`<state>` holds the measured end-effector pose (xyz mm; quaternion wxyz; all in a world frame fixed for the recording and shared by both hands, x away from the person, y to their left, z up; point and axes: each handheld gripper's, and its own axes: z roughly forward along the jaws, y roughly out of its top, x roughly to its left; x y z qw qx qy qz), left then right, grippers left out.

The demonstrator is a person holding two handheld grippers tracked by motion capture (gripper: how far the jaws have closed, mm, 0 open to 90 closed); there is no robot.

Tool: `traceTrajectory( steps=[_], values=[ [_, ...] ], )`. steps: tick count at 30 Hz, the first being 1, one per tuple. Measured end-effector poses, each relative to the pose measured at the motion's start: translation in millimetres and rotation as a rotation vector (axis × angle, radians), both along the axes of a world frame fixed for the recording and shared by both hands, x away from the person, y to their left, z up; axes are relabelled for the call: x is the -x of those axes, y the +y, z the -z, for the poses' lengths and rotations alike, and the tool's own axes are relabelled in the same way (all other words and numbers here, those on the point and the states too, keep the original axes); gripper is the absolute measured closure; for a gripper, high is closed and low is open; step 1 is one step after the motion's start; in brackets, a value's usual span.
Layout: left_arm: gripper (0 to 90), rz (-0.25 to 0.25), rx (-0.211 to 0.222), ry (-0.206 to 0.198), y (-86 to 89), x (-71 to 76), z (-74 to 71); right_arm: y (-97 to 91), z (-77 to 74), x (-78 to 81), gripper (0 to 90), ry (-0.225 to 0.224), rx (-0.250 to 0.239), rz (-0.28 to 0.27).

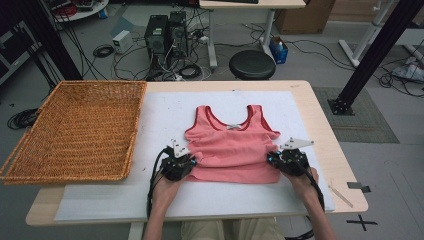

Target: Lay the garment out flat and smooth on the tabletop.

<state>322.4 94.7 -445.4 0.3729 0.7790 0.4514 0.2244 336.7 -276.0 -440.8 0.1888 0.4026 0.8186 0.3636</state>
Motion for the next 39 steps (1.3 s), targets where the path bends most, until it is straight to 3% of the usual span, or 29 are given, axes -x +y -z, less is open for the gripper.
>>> traceTrajectory(
  steps=[2, 3, 5, 7, 8, 10, 12, 15, 18, 22, 23, 26, 28, 32, 34, 36, 39],
  values=[
    [83.7, -0.030, 0.005, -0.029, 0.6, -7.7, -4.3, 6.5, -7.5, -12.5, 84.6, -0.053, -0.036, 0.036],
    [83.7, -0.042, -0.014, -0.037, 0.3, -10.4, -4.5, 9.2, -8.6, -18.3, 84.6, -0.063, -0.020, 0.051],
    [83.4, -0.053, -0.023, -0.025, 1.2, -14.2, -2.2, 11.8, -4.5, -29.1, 79.0, -0.034, 0.013, 0.045],
    [80.8, -0.051, -0.019, -0.010, 4.8, -12.9, -1.1, 9.7, 0.1, -32.9, 64.4, 0.016, 0.012, 0.043],
    [75.6, -0.057, -0.007, -0.018, 7.3, -9.8, -2.3, 6.3, -1.3, -30.3, 55.5, 0.017, -0.017, 0.059],
    [70.5, -0.065, 0.043, -0.031, 13.6, -3.0, -4.6, -5.8, -5.8, -20.2, 54.3, -0.001, -0.094, 0.112],
    [66.4, -0.071, 0.066, -0.039, 18.7, 3.5, -6.4, -21.5, -9.0, -6.4, 54.5, -0.029, -0.167, 0.181],
    [63.3, -0.076, 0.065, -0.043, 23.2, 10.9, -5.3, -39.7, -7.1, 12.9, 57.0, -0.014, -0.203, 0.240],
    [62.4, -0.082, 0.068, -0.037, 24.7, 13.9, -2.2, -40.2, -2.4, 22.1, 57.3, 0.020, -0.187, 0.215],
    [62.3, -0.079, 0.070, -0.031, 22.1, 16.9, 0.6, -20.3, 10.6, 26.1, 57.7, 0.074, -0.115, 0.162],
    [62.3, -0.075, 0.070, -0.034, 21.6, 17.7, 0.3, -18.0, 10.3, 26.5, 72.0, 0.053, -0.098, 0.159],
    [62.1, -0.076, 0.067, -0.042, 22.2, 19.4, -1.1, -15.7, 3.2, 24.6, 89.9, 0.038, -0.120, 0.129],
    [62.1, -0.084, 0.067, -0.043, 23.9, 19.3, -2.1, -12.4, -5.5, 22.9, 90.0, 0.009, -0.169, 0.121],
    [62.0, -0.088, 0.072, -0.054, 24.0, 19.0, -5.6, 12.4, -12.8, 13.0, 90.0, -0.015, -0.115, 0.070],
    [61.4, -0.085, 0.066, -0.062, 23.7, 19.0, -7.8, 23.2, -12.2, 7.6, 90.0, -0.017, -0.120, 0.057],
    [61.2, -0.084, 0.068, -0.062, 22.8, 18.3, -9.5, 35.8, -7.5, -2.2, 90.0, 0.011, -0.073, 0.020],
    [60.7, -0.083, 0.066, -0.075, 23.1, 20.3, -12.3, 48.2, 5.2, -11.2, 81.1, 0.064, 0.000, -0.007]
  ],
)
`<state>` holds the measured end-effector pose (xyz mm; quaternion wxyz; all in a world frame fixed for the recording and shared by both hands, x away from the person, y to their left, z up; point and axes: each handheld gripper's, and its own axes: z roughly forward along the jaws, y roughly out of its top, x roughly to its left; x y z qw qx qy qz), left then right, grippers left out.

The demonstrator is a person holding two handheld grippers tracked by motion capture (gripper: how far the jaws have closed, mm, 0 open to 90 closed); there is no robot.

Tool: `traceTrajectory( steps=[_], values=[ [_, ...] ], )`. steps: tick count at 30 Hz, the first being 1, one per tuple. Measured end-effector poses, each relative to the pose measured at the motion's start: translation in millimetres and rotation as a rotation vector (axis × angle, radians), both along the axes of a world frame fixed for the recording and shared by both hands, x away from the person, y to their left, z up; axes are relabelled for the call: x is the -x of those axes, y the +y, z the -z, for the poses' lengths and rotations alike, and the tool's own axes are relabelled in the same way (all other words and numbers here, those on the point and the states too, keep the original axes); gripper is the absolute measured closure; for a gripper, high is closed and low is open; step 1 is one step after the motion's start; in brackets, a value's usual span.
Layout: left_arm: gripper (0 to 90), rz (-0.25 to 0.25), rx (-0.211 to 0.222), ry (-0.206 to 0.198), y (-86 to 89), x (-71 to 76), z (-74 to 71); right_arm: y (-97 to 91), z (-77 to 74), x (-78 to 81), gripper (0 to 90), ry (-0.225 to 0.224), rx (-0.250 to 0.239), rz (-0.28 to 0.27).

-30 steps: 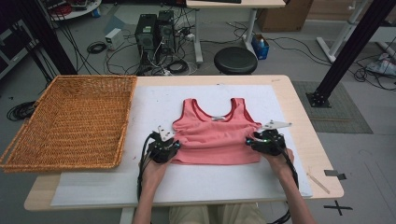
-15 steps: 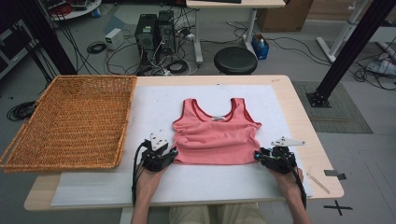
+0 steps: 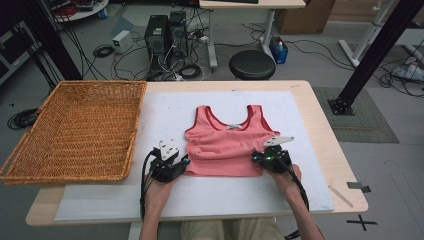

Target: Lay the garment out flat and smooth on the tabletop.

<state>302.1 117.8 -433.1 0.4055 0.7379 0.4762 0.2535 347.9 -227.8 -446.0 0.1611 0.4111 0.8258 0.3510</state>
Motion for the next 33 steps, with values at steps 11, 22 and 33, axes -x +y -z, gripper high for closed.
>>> traceTrajectory(
  steps=[11, 22, 33],
  values=[
    [58.4, -0.016, 0.008, 0.002, 6.2, 3.2, 2.2, -64.2, -16.0, 43.5, 61.0, -0.098, -0.185, 0.179],
    [57.2, -0.002, 0.007, -0.004, -1.3, 5.1, 0.5, -37.1, 5.7, 49.1, 65.6, -0.039, -0.039, 0.043],
    [57.2, -0.023, 0.015, 0.006, 5.6, 8.9, 4.8, -74.0, -2.2, 69.4, 90.0, -0.069, -0.107, 0.139]
  ],
)
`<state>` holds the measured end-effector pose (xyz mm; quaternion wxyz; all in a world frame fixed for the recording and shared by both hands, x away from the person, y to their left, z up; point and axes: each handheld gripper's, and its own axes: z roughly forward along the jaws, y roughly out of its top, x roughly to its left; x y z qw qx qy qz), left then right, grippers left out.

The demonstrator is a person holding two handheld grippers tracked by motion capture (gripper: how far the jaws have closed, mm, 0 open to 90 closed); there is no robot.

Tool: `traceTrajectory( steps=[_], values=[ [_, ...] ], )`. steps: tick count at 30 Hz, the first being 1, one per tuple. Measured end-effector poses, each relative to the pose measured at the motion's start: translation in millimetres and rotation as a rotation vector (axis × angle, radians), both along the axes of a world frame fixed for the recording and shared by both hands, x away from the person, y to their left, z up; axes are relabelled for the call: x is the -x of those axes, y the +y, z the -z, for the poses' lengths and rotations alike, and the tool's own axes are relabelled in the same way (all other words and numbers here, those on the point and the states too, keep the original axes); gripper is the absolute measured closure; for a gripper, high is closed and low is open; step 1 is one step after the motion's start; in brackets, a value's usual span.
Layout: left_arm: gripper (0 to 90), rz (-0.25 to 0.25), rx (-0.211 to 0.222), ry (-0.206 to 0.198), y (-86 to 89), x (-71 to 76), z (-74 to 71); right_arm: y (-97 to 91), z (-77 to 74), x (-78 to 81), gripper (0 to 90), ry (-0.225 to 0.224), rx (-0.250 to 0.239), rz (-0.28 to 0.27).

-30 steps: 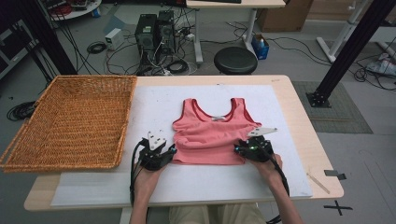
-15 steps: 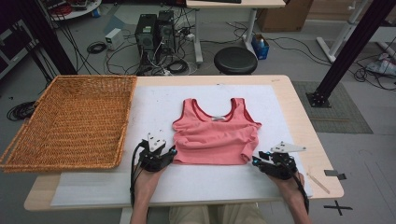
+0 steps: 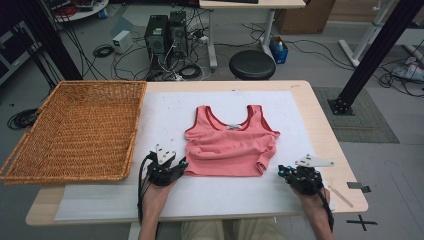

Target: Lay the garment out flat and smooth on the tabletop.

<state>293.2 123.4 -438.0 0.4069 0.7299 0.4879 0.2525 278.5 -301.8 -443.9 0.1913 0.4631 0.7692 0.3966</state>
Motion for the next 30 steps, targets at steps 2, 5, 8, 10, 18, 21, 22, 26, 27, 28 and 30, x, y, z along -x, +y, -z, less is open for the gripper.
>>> traceTrajectory(
  steps=[2, 5, 8, 10, 18, 21, 22, 26, 27, 28, 30],
  values=[
    [57.0, -0.001, 0.003, -0.001, -0.7, -0.1, 1.2, -5.2, -0.6, 3.0, 77.7, -0.015, -0.008, 0.001],
    [56.9, 0.005, 0.007, 0.000, -3.1, 0.7, 1.7, 0.8, 0.6, 1.0, 68.5, -0.010, -0.014, -0.033],
    [56.6, 0.008, 0.005, -0.002, -4.1, 2.3, 1.3, 16.9, 1.5, -4.9, 64.8, -0.013, 0.032, -0.077],
    [56.6, 0.004, 0.006, -0.003, -3.0, 3.6, 0.9, 26.4, 1.7, -11.0, 61.7, -0.013, 0.044, -0.091],
    [56.3, -0.012, 0.007, -0.005, 3.4, 6.5, 0.2, 37.8, 5.3, -23.6, 87.0, -0.002, 0.109, -0.124],
    [56.1, -0.012, 0.004, -0.003, 4.3, 6.7, 0.3, 27.1, -0.4, -12.3, 87.5, -0.015, 0.101, -0.089],
    [56.1, -0.013, 0.007, -0.003, 4.3, 6.8, 0.6, 22.0, -2.5, -7.0, 87.5, -0.010, 0.096, -0.074],
    [56.1, -0.016, 0.007, 0.000, 4.9, 7.7, 1.7, -1.8, -5.6, 15.9, 87.4, 0.013, 0.136, -0.023],
    [56.0, -0.014, 0.007, -0.002, 5.4, 8.1, 1.7, -7.9, -4.2, 20.7, 87.1, 0.028, 0.153, -0.012],
    [56.1, -0.016, 0.009, -0.003, 6.1, 8.4, 1.7, -13.8, -1.6, 24.3, 86.2, 0.046, 0.157, -0.004],
    [55.3, -0.023, 0.016, -0.004, 8.1, 9.0, 1.3, -24.5, 2.5, 30.8, 77.6, 0.057, 0.114, 0.012]
  ],
)
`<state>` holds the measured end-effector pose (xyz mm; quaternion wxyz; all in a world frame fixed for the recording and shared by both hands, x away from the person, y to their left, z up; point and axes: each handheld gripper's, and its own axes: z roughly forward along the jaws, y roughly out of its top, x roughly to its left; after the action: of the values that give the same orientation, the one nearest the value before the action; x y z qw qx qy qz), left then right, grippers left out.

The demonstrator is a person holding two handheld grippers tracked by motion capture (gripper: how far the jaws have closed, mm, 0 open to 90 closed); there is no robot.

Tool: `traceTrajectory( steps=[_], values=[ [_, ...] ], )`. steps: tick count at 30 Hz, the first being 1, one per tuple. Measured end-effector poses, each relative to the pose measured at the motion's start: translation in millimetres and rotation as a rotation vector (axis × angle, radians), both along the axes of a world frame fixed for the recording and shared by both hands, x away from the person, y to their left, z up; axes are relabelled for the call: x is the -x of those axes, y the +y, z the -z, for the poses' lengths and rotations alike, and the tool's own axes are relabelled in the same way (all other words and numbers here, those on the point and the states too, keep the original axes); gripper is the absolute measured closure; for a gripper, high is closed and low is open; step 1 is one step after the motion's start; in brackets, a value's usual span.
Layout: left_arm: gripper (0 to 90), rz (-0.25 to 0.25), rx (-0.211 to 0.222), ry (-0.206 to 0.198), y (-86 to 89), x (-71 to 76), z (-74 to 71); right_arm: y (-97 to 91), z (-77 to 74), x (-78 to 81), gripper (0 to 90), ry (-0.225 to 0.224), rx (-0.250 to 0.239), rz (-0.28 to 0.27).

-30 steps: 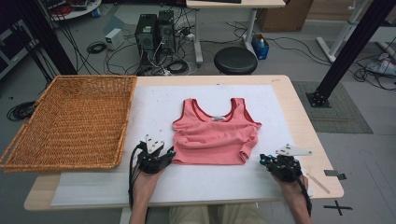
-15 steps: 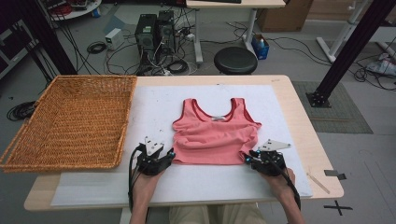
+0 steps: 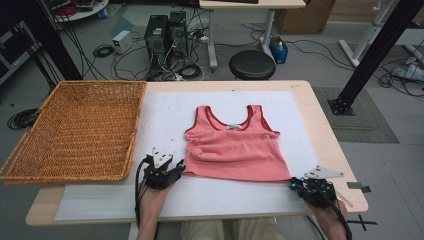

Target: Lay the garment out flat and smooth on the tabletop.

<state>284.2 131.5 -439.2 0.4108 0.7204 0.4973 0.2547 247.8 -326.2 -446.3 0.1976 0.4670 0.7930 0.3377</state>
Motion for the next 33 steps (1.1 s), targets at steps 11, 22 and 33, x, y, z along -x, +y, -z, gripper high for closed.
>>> traceTrajectory(
  steps=[11, 22, 33],
  values=[
    [53.2, 0.002, 0.039, 0.052, 12.0, 4.8, 4.4, -13.2, -0.7, -6.2, 53.1, -0.024, -0.104, 0.084],
    [61.3, 0.115, -0.031, 0.103, -10.7, 0.2, 12.7, 2.7, 6.4, -16.4, 62.5, -0.015, -0.106, 0.044],
    [61.2, 0.186, 0.015, 0.094, -5.9, 10.0, 4.2, -5.9, 3.7, -8.3, 59.3, -0.023, -0.180, -0.013]
  ],
)
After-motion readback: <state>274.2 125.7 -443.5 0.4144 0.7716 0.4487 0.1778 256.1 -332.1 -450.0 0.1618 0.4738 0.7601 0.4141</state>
